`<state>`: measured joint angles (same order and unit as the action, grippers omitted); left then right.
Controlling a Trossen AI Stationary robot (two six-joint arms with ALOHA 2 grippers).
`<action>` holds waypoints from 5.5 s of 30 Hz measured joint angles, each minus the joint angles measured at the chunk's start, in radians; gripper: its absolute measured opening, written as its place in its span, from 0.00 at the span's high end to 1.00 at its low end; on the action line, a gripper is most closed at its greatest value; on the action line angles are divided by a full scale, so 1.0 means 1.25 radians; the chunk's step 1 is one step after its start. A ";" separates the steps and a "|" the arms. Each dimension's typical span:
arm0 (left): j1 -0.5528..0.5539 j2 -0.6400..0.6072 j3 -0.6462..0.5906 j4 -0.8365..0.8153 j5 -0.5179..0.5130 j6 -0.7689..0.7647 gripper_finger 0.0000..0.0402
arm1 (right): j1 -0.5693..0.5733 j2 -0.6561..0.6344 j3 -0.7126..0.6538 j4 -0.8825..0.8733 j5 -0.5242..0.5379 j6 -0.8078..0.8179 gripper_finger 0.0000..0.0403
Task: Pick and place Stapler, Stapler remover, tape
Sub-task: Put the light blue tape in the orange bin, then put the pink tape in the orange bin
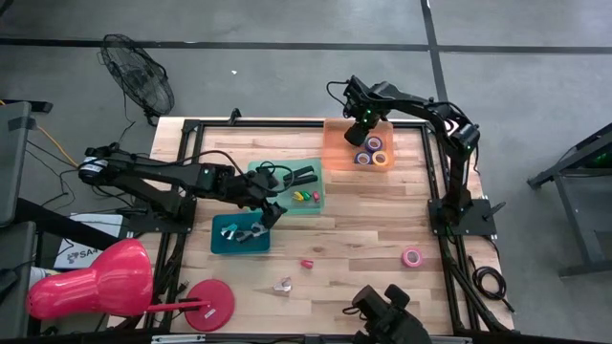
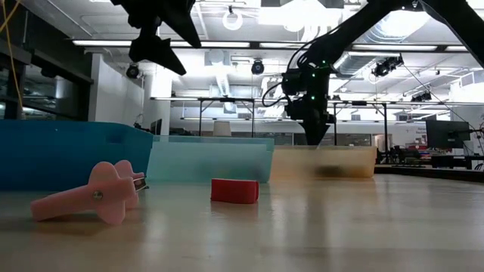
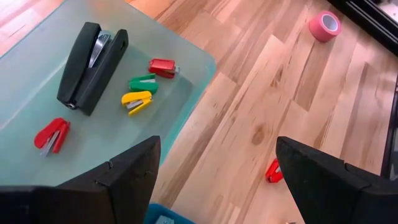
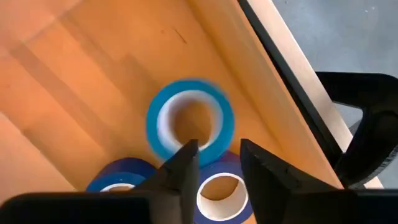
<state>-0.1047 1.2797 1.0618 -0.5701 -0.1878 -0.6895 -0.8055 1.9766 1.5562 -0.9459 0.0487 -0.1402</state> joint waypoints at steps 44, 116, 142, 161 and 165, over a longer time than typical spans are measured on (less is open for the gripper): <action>-0.002 -0.007 0.000 0.052 0.159 0.102 0.22 | 0.145 -0.360 0.000 -0.352 -0.028 0.283 0.52; -0.143 -0.007 -0.001 -0.089 0.101 0.145 0.22 | 0.947 -0.020 -0.085 0.095 -0.128 1.117 0.52; -0.143 -0.007 -0.001 -0.090 0.113 0.126 0.22 | 1.049 -0.410 -0.595 0.060 -0.188 1.565 0.53; -0.143 -0.007 -0.001 -0.089 0.099 0.087 0.22 | 1.096 -0.452 -0.763 0.260 -0.178 1.675 0.51; -0.143 -0.007 -0.001 -0.088 0.099 0.085 0.22 | 1.096 -0.451 -0.764 0.255 -0.178 1.659 0.64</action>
<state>-0.2832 1.2709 1.0607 -0.6800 -0.0635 -0.5835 0.5644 1.4124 0.6014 -0.6273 -0.1743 1.9339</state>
